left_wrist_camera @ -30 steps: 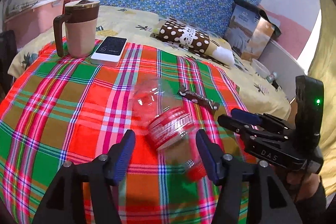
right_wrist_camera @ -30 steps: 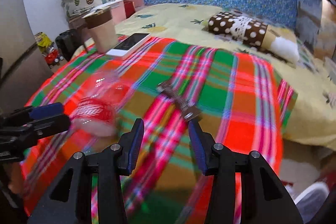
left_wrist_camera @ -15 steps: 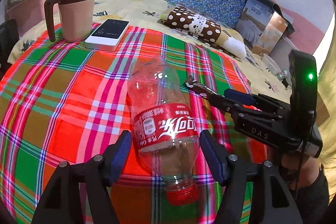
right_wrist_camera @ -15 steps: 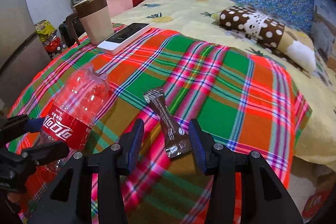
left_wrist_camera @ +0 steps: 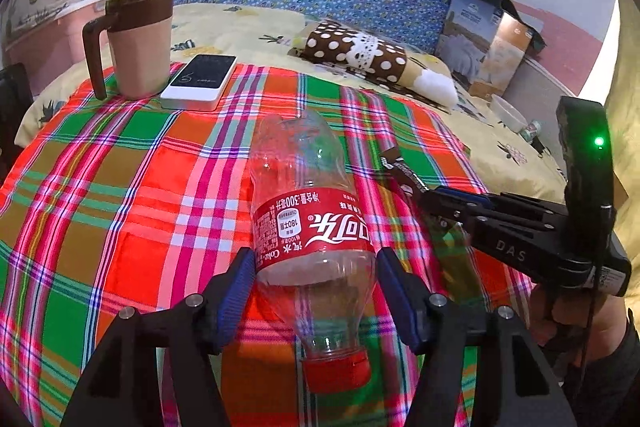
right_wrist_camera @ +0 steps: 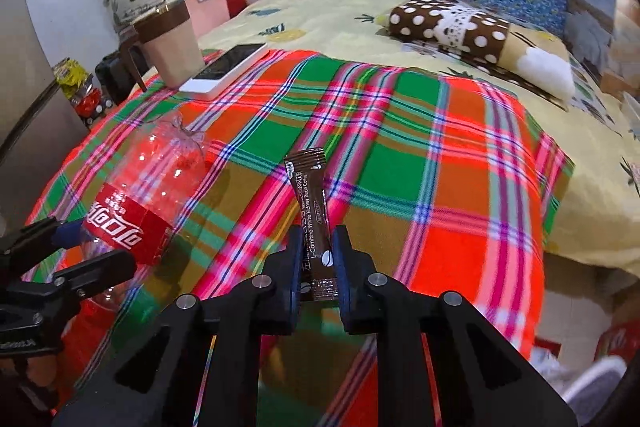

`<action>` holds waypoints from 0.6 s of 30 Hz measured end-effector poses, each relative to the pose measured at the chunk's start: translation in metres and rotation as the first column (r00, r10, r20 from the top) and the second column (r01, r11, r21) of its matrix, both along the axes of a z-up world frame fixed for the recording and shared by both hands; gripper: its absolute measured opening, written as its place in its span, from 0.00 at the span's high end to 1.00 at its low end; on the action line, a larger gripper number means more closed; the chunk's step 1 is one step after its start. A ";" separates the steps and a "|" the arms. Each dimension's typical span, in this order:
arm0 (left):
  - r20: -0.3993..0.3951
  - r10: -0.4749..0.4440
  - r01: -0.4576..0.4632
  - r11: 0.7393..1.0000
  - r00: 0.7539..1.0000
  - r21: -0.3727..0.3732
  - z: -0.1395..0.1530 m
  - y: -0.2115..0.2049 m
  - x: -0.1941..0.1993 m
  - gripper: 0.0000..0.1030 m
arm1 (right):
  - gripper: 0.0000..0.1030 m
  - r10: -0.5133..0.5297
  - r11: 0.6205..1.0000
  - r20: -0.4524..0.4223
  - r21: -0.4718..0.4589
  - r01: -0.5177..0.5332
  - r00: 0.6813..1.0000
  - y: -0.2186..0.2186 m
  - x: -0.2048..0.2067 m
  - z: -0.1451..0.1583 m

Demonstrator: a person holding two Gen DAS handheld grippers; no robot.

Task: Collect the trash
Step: 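Grasp the clear Coca-Cola bottle with the left tool while the right tool grasps a brown packet, then carry the bottle and packet over the bin and open both tools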

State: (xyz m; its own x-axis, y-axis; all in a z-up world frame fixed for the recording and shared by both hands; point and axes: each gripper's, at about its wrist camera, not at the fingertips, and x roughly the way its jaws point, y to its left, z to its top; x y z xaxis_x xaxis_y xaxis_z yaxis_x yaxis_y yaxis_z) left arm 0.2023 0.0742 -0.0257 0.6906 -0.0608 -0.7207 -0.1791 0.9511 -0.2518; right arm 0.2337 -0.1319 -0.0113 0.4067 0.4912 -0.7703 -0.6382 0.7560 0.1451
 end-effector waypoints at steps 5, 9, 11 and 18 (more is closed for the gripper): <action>0.025 -0.046 0.046 0.999 0.999 0.006 0.009 -0.013 -0.015 0.40 | 0.84 -0.044 0.999 0.002 0.027 0.044 0.999 -0.020 -0.018 0.005; 0.041 -0.090 0.090 0.996 0.995 0.011 0.016 -0.029 -0.027 0.40 | 0.84 -0.098 0.994 0.000 0.059 0.097 0.995 -0.043 -0.030 0.010; 0.045 -0.112 0.111 0.994 0.993 0.011 0.018 -0.037 -0.031 0.40 | 0.84 -0.132 0.989 0.002 0.072 0.131 0.991 -0.056 -0.039 0.013; 0.050 -0.205 0.204 0.979 0.978 0.009 0.024 -0.076 -0.038 0.40 | 0.84 -0.245 0.965 0.004 0.093 0.244 0.969 -0.100 -0.060 0.017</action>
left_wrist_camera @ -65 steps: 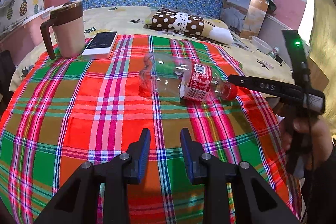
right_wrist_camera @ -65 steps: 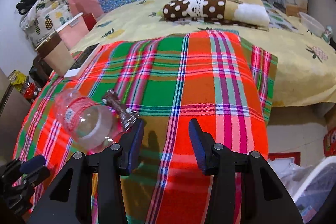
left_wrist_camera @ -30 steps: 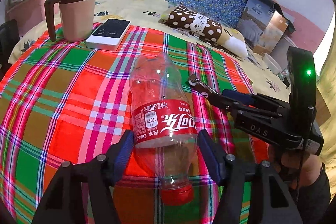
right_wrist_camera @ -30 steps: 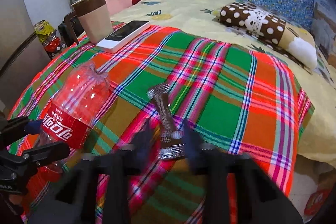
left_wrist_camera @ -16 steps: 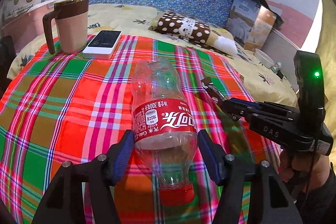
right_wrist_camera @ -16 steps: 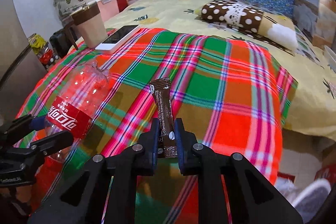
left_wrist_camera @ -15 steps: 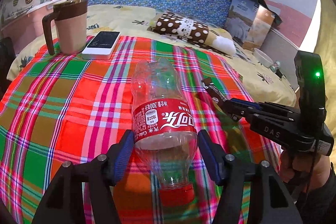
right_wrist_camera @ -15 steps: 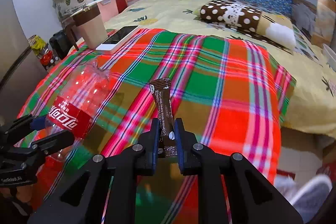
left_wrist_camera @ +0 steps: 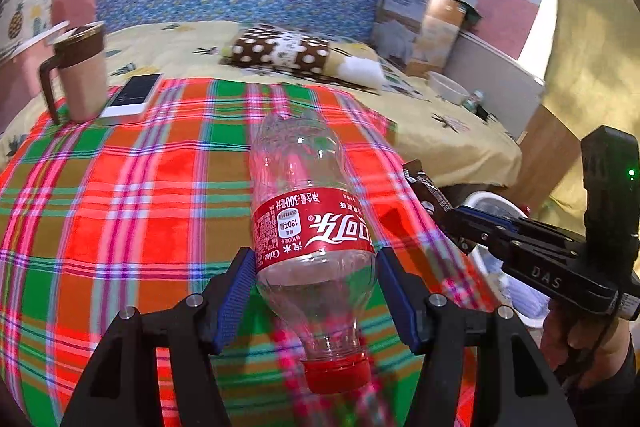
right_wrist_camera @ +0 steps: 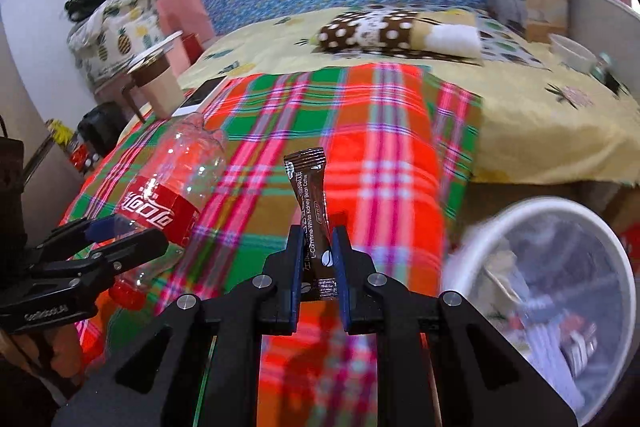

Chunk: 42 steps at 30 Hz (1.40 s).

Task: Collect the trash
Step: 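Carry the bottle and packet over the bin and open both tools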

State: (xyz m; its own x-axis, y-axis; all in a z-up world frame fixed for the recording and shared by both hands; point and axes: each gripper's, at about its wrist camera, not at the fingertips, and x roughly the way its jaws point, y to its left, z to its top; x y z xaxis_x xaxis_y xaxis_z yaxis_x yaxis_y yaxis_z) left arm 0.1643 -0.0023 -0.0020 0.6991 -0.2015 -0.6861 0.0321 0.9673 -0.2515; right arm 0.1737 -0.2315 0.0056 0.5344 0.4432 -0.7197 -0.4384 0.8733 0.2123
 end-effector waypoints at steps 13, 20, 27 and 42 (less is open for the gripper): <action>0.001 -0.236 0.236 0.972 0.972 0.007 0.005 -0.101 0.010 0.40 | 0.84 -0.230 0.973 0.004 -0.020 0.230 0.973 -0.085 -0.012 -0.007; -0.007 -0.321 0.321 0.947 0.947 0.016 0.003 -0.143 0.018 0.40 | 0.84 -0.304 0.952 -0.013 -0.033 0.304 0.953 -0.115 -0.013 -0.017; -0.033 -0.414 0.415 0.910 0.910 0.021 -0.006 -0.184 0.024 0.40 | 0.84 -0.345 0.938 -0.039 -0.050 0.343 0.938 -0.137 -0.018 -0.026; -0.049 -0.467 0.468 0.884 0.883 0.001 -0.020 -0.217 0.032 0.39 | 0.68 -0.388 0.921 -0.038 -0.044 0.386 0.921 -0.158 -0.027 -0.028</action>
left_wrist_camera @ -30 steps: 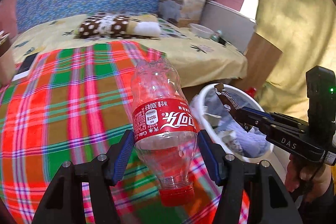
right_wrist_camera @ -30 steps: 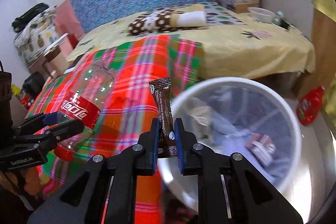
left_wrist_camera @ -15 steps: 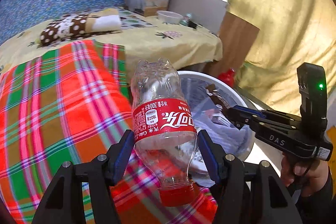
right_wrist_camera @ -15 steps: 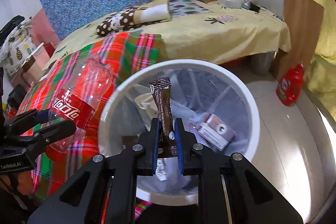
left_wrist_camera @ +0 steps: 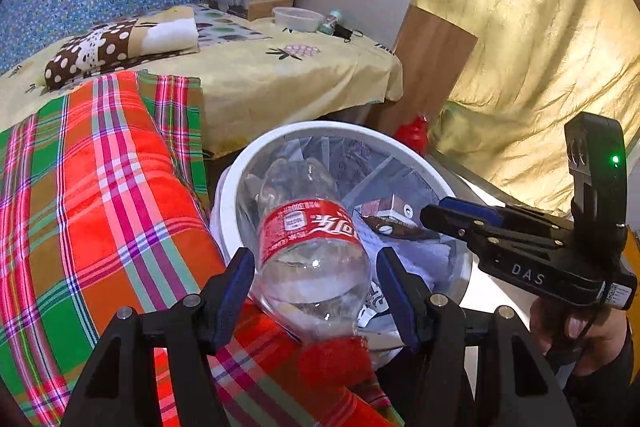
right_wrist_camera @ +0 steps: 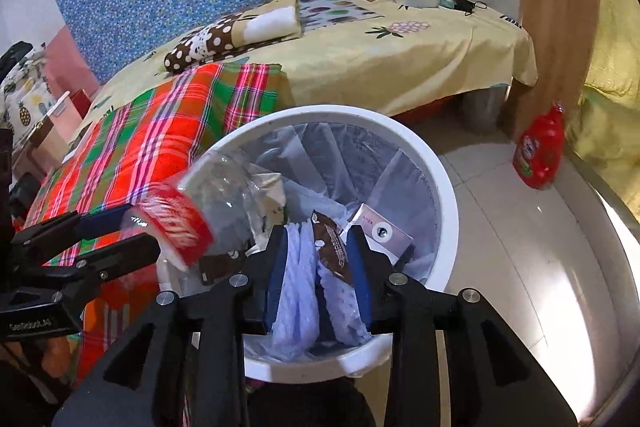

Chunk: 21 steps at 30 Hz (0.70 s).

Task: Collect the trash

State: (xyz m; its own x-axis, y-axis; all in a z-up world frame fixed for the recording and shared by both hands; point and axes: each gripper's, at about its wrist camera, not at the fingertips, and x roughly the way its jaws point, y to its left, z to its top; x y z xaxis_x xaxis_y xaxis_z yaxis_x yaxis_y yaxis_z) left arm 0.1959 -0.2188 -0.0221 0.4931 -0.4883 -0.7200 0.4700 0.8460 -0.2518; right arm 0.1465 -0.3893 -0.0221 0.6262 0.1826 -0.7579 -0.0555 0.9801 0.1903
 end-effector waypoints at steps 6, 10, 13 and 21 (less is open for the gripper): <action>0.012 0.007 -0.007 1.000 1.000 -0.017 0.006 0.006 -0.004 0.39 | 0.68 0.005 1.000 0.020 0.003 -0.005 1.000 0.003 -0.007 0.006; 0.009 0.011 -0.011 1.000 1.000 -0.021 0.009 0.011 -0.011 0.39 | 0.68 0.008 1.000 0.031 0.007 -0.008 0.999 0.007 -0.016 0.010; 0.013 0.018 -0.018 1.000 1.000 -0.016 0.011 0.015 -0.018 0.39 | 0.68 0.010 1.000 0.040 0.010 -0.010 0.999 0.011 -0.023 0.013; 0.047 0.051 -0.051 0.999 0.998 -0.004 0.022 0.028 -0.041 0.39 | 0.68 0.018 1.000 0.087 0.018 -0.020 0.996 0.028 -0.045 0.026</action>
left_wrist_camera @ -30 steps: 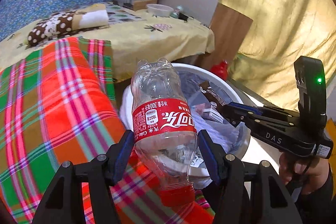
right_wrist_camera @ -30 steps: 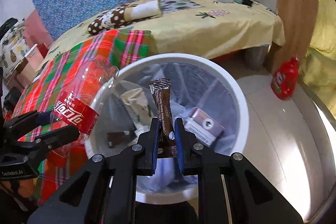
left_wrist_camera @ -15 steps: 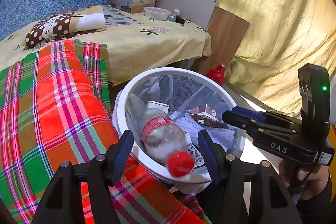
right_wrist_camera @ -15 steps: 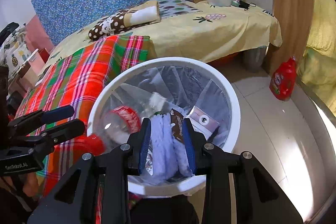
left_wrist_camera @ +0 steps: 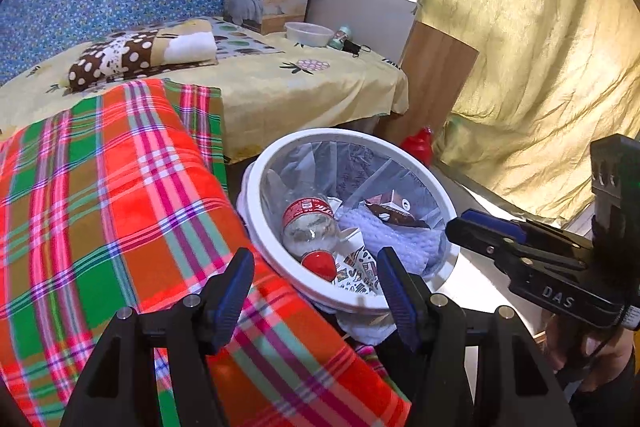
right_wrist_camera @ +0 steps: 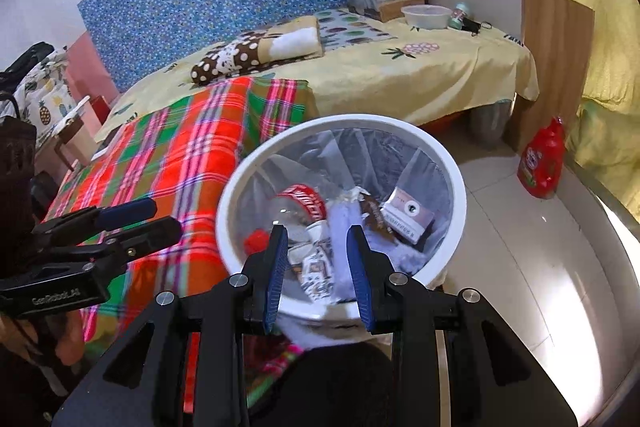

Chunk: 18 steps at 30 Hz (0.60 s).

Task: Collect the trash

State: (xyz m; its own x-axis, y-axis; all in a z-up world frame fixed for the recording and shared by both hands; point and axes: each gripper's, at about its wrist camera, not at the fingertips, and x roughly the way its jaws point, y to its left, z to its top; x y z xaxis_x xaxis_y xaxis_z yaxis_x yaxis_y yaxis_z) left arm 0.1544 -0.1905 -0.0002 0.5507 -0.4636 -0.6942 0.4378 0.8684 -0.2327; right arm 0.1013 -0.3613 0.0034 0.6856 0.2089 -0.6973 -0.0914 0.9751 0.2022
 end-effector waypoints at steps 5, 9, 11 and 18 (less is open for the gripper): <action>0.035 0.019 -0.019 1.000 0.999 0.008 0.008 0.010 -0.019 0.39 | 0.68 -0.005 1.000 0.035 -0.030 0.006 0.999 0.012 -0.016 0.007; 0.062 0.039 -0.040 0.999 0.997 0.012 0.013 0.021 -0.035 0.39 | 0.68 -0.002 0.999 0.063 -0.044 0.005 0.998 0.022 -0.031 0.011; 0.075 0.053 -0.055 0.998 0.996 0.020 0.014 0.026 -0.044 0.39 | 0.68 0.000 0.998 0.069 -0.056 0.004 0.998 0.026 -0.036 0.011; 0.096 0.073 -0.077 0.996 0.993 0.037 0.016 0.041 -0.070 0.39 | 0.67 0.008 0.997 0.068 -0.074 -0.003 0.998 0.035 -0.051 0.008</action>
State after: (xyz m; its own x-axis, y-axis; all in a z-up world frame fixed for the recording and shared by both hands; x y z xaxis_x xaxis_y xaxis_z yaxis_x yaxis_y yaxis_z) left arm 0.0843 -0.1496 0.0161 0.6472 -0.3905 -0.6547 0.3892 0.9077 -0.1567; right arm 0.0498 -0.3264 0.0110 0.7309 0.1629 -0.6628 -0.1081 0.9865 0.1232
